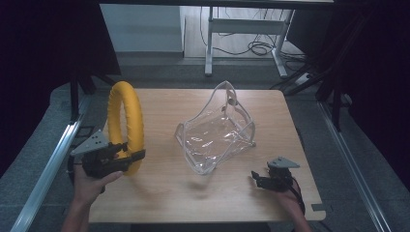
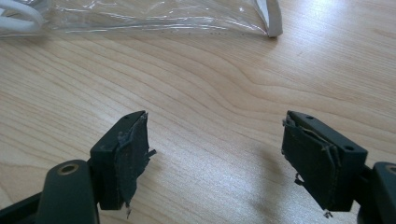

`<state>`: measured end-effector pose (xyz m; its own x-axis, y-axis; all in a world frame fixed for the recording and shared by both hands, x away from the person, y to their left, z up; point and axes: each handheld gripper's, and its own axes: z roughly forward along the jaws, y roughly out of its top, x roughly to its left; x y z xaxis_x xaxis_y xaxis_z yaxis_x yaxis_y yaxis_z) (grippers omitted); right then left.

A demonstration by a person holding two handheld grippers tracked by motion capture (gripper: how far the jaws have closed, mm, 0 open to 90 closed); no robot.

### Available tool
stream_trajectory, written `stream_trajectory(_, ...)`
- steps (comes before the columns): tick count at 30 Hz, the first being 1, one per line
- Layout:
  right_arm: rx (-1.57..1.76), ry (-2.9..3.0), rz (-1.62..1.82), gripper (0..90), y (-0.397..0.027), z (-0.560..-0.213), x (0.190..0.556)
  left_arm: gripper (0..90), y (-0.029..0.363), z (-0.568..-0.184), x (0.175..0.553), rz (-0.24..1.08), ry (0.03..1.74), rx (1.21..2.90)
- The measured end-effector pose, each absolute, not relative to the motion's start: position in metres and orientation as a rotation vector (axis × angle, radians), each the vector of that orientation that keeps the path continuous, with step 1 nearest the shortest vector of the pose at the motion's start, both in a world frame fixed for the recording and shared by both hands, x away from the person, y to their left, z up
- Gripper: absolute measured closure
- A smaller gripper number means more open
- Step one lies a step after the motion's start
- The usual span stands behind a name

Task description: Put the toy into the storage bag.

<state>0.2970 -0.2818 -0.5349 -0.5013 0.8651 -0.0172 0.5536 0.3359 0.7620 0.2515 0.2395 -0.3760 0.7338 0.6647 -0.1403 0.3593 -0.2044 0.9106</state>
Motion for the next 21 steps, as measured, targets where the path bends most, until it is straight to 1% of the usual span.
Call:
stream_trajectory(5,1.248,2.191,0.990,23.4,-0.281,-0.536,0.297,51.2,0.236,-0.366,0.251,0.324,0.760,1.803)
stream_trajectory(10,1.252,2.192,0.985,23.4,-0.281,-0.537,0.297,51.2,0.232,-0.358,0.253,0.274,0.717,1.770)
stream_trajectory(21,1.254,2.203,0.979,23.4,-0.279,-0.538,0.298,51.2,0.219,-0.335,0.255,0.306,0.665,1.762)
